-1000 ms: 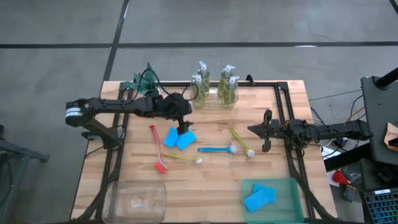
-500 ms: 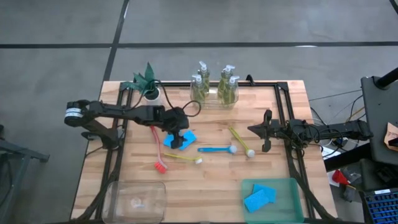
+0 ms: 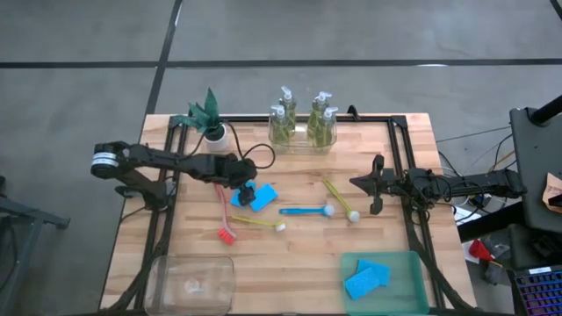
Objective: Pick & Place Kitchen Sink Supplies
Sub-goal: Put the green dish brush into the bottom transparent bin
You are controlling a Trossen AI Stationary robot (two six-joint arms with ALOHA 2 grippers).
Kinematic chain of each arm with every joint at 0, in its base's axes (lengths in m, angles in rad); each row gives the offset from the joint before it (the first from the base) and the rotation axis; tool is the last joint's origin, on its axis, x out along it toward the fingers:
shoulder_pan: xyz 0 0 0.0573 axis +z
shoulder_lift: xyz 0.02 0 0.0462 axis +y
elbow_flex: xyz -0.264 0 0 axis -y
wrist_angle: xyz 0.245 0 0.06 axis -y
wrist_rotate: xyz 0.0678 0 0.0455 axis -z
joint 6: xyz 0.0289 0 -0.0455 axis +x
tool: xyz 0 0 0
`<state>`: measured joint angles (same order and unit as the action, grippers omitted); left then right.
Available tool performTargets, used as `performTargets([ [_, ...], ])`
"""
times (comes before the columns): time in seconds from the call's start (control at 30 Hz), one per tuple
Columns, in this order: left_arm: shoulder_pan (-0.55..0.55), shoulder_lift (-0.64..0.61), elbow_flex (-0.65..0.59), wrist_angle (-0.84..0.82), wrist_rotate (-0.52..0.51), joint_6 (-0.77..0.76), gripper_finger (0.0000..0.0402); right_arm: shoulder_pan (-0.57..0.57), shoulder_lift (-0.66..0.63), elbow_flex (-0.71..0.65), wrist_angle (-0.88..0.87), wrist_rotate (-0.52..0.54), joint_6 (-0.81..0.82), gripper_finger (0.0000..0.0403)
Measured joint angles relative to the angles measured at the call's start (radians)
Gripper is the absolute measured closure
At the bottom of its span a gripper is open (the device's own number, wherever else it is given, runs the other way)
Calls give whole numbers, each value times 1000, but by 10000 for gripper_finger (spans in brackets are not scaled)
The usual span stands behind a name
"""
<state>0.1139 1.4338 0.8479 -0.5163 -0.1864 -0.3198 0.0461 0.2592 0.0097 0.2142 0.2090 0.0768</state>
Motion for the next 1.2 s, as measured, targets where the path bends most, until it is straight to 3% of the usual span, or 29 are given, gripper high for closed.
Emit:
performTargets([
  [0.67, -3, 0, -102, 95, -33, -68, 87, 0, 0, 0, 0, 0, 0, 394],
  [1.2, -19, 0, -102, 144, -9, -43, 87, 0, 0, 0, 0, 0, -1, 394],
])
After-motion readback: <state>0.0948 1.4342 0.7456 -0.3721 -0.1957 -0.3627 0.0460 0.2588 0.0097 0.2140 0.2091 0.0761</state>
